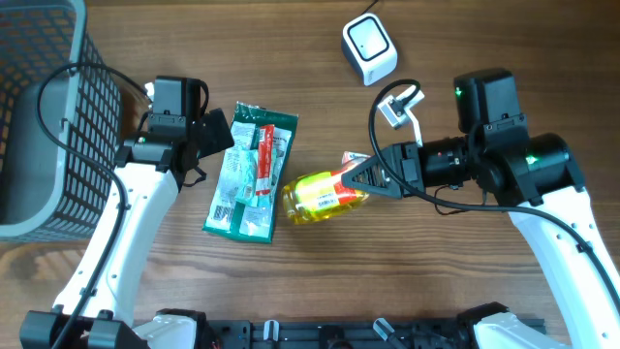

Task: Scan the item barcode
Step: 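Lift the Vim bottle with the right gripper and carry it to the scanner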

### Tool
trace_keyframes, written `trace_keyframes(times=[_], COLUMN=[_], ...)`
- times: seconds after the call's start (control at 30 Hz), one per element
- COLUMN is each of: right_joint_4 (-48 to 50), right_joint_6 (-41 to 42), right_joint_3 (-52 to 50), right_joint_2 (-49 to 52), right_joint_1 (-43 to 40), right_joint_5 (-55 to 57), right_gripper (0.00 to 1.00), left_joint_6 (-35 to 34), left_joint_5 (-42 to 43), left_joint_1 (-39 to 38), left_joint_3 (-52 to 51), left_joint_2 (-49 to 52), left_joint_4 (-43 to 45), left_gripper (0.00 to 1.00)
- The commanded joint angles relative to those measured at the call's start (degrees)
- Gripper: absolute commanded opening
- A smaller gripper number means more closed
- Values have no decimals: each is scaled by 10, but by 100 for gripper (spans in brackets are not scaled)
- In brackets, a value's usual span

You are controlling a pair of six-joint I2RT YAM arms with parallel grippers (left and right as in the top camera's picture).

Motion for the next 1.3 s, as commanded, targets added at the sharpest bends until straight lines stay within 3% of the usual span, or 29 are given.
trace_keyframes(times=[0.0, 0.97, 1.27], right_joint_4=[-1, 0, 12], right_joint_6=[-43, -50, 11], right_joint_3=[10, 10, 10], right_joint_2=[-5, -5, -4], right_joint_1=[2, 2, 2], right_joint_5=[-78, -40, 243], right_gripper=[10, 10, 10], left_joint_6=[1, 1, 1], left_joint_5=[-7, -7, -7], left_joint_1=[2, 2, 2], left_joint_3=[4, 4, 4], left_joint_2=[2, 2, 2], left_joint_4=[1, 1, 1], left_gripper=[100, 100, 100])
